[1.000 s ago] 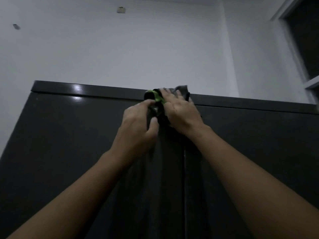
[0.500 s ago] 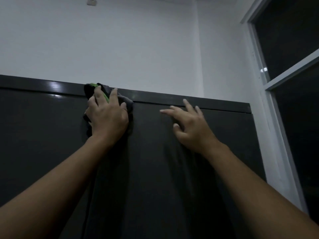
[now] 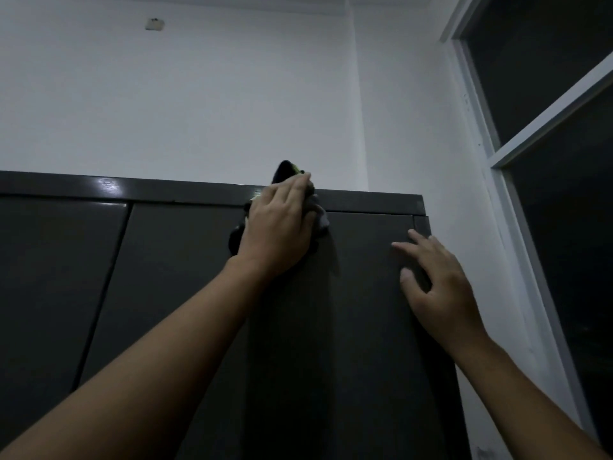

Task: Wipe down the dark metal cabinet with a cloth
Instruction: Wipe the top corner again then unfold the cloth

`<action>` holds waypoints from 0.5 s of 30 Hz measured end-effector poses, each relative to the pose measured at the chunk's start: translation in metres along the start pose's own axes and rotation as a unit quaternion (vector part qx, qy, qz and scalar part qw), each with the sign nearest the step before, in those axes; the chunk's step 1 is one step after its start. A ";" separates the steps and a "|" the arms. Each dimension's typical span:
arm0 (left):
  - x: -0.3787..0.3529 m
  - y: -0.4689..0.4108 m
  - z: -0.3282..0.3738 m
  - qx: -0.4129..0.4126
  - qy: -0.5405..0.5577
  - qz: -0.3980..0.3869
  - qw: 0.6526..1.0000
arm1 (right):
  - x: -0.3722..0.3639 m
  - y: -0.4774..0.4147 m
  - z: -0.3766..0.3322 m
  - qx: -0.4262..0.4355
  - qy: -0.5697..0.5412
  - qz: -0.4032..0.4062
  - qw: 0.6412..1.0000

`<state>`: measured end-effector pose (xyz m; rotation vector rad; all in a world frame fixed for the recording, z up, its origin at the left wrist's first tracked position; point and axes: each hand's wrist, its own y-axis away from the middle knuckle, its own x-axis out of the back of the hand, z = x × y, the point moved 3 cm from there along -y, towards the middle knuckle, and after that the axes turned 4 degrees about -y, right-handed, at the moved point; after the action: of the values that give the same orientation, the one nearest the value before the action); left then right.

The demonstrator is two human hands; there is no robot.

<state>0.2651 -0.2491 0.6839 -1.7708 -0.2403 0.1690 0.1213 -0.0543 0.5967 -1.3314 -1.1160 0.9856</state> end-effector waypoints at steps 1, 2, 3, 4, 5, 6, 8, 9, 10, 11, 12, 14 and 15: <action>-0.004 -0.002 0.010 -0.015 -0.001 -0.009 1.000 | 0.006 0.001 0.006 -0.032 -0.027 0.025 0.999; -0.008 -0.003 0.019 -0.031 -0.002 -0.020 0.999 | 0.012 0.002 0.011 -0.067 -0.057 0.043 0.995; -0.012 -0.003 0.028 -0.048 -0.002 -0.031 0.998 | 0.018 0.002 0.016 -0.102 -0.090 0.054 0.989; -0.017 -0.003 0.037 -0.067 -0.001 -0.039 0.997 | 0.022 0.002 0.020 -0.131 -0.124 0.060 0.982; -0.021 -0.003 0.045 -0.086 0.000 -0.045 0.995 | 0.025 0.002 0.024 -0.156 -0.155 0.062 0.974; -0.026 -0.002 0.052 -0.105 0.000 -0.048 0.993 | 0.028 0.002 0.027 -0.177 -0.185 0.059 0.965; -0.033 -0.007 0.062 -0.128 0.005 -0.052 0.990 | 0.029 0.003 0.030 -0.216 -0.239 0.042 0.946; -0.035 -0.014 0.066 -0.128 0.013 -0.054 0.990 | 0.028 0.004 0.030 -0.229 -0.258 0.028 0.938; -0.037 -0.022 0.070 -0.124 0.022 -0.055 0.991 | 0.027 0.005 0.030 -0.233 -0.261 0.015 0.937; -0.040 -0.030 0.076 -0.120 0.031 -0.056 0.991 | 0.027 0.006 0.029 -0.231 -0.252 0.004 0.940; -0.043 -0.038 0.083 -0.116 0.038 -0.059 0.991 | 0.028 0.007 0.029 -0.226 -0.241 -0.003 0.944; -0.051 -0.048 0.098 -0.115 0.050 -0.065 0.990 | 0.031 0.010 0.030 -0.230 -0.240 -0.020 0.943; -0.054 -0.050 0.105 -0.120 0.052 -0.068 0.989 | 0.033 0.012 0.032 -0.239 -0.247 -0.032 0.939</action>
<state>0.1833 -0.1533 0.7094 -1.9883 -0.3155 -0.0523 0.0980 -0.0144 0.5837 -1.4485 -1.8621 1.0715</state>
